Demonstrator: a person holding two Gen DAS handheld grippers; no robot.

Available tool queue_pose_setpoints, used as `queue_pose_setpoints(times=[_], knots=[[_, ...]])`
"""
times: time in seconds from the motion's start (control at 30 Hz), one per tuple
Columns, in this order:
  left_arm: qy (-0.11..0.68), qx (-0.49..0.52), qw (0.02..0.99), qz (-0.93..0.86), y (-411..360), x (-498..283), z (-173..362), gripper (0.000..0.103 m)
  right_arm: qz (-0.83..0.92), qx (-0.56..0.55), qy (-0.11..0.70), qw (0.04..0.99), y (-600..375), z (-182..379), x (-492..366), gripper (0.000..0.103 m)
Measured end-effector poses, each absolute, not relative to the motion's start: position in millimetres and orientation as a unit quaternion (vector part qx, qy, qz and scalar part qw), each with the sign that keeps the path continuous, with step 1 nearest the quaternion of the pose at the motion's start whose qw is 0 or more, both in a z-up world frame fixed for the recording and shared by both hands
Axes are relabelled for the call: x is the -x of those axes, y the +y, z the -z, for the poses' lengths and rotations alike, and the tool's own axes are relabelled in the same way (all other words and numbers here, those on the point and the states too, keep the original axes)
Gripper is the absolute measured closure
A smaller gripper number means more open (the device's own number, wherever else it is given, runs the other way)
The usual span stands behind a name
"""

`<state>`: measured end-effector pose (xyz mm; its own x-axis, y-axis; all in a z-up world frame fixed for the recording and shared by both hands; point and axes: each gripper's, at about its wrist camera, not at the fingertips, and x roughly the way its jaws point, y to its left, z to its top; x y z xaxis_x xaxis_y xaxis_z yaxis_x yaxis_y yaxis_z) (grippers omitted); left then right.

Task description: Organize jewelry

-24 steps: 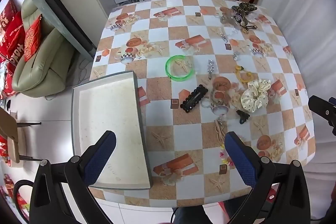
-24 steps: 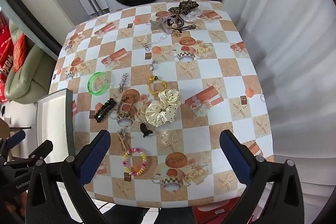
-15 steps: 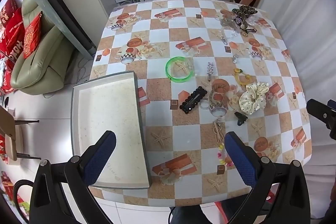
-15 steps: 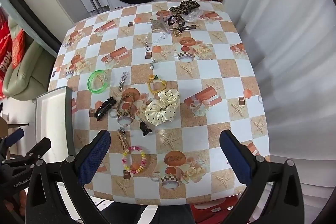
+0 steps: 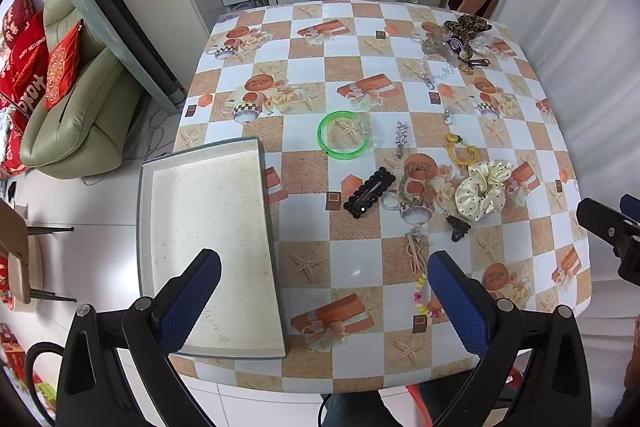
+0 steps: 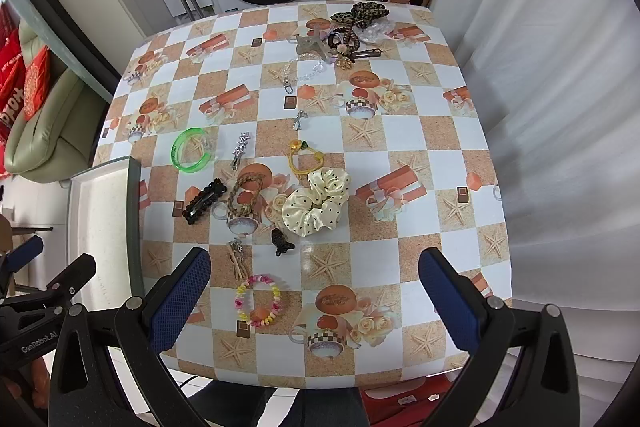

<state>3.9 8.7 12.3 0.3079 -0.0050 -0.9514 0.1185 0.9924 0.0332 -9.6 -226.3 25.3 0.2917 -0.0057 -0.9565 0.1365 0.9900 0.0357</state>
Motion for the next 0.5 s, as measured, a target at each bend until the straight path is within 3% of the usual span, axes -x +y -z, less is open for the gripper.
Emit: queue_pose_setpoints(times=[0.5], knots=[[0.587,-0.048,0.807,0.036,10.6,-4.3,-12.2,0.0,0.046,-0.055,0.594,0.801,-226.1,-23.9,8.7,0.0]])
